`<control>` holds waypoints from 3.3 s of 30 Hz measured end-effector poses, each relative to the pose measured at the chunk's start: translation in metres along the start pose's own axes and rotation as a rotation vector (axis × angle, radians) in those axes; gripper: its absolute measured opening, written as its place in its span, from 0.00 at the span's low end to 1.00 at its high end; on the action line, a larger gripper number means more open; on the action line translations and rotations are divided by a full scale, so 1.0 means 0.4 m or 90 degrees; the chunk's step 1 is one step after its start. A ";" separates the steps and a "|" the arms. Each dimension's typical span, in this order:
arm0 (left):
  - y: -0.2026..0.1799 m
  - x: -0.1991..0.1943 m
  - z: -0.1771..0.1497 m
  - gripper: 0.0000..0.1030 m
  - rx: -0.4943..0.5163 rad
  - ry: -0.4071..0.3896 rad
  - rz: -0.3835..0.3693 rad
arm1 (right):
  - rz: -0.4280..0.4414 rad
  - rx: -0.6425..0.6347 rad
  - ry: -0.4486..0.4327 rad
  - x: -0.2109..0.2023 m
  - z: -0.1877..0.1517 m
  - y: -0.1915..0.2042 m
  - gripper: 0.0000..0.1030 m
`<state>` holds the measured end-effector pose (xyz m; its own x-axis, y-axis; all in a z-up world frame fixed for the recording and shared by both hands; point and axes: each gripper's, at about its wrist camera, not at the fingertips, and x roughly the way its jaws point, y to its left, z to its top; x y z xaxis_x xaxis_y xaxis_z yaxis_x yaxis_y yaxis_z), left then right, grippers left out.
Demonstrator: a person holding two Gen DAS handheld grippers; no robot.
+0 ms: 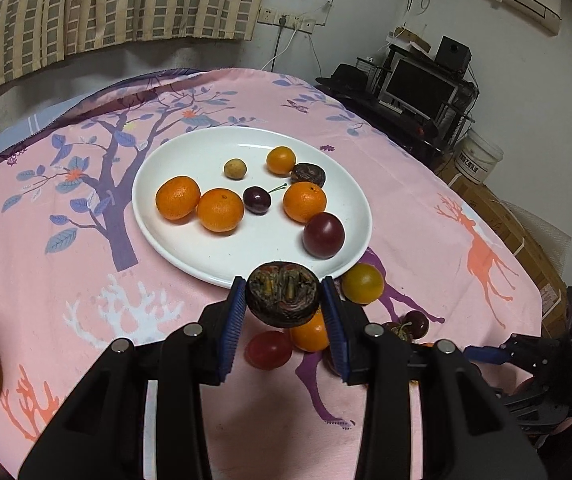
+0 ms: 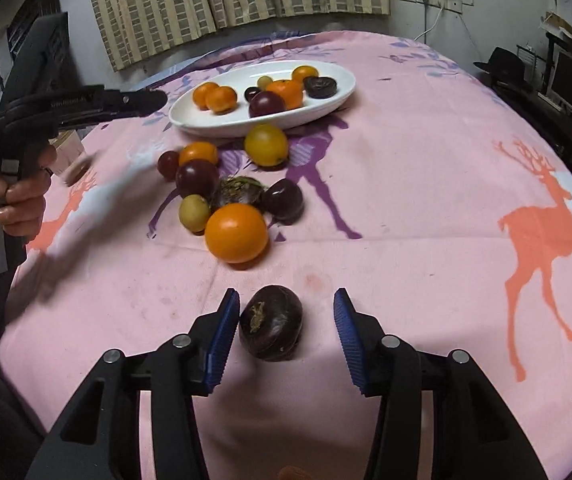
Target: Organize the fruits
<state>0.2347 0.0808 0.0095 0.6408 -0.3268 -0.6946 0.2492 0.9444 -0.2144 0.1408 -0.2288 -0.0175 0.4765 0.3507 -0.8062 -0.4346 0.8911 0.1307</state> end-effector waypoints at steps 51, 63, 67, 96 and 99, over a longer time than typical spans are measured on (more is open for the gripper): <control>-0.009 -0.060 -0.124 0.94 0.003 -0.024 0.123 | -0.039 0.033 -0.048 0.055 0.067 0.083 0.61; -0.014 -0.078 -0.124 0.94 0.008 -0.033 0.122 | -0.049 0.027 -0.020 0.084 0.085 0.095 0.39; -0.021 -0.069 -0.126 0.93 0.011 -0.015 0.100 | -0.050 0.037 -0.041 0.058 0.075 0.078 0.39; -0.242 0.124 -0.177 0.29 0.169 0.108 -0.008 | 0.027 0.043 -0.035 0.043 0.026 0.034 0.41; -0.226 0.121 -0.173 0.25 0.151 0.112 -0.017 | 0.039 0.041 -0.029 0.050 0.031 0.037 0.38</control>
<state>0.1932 -0.0178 -0.0523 0.5006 -0.3207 -0.8041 0.4403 0.8941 -0.0825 0.1532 -0.2050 -0.0246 0.4855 0.4158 -0.7690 -0.4147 0.8839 0.2161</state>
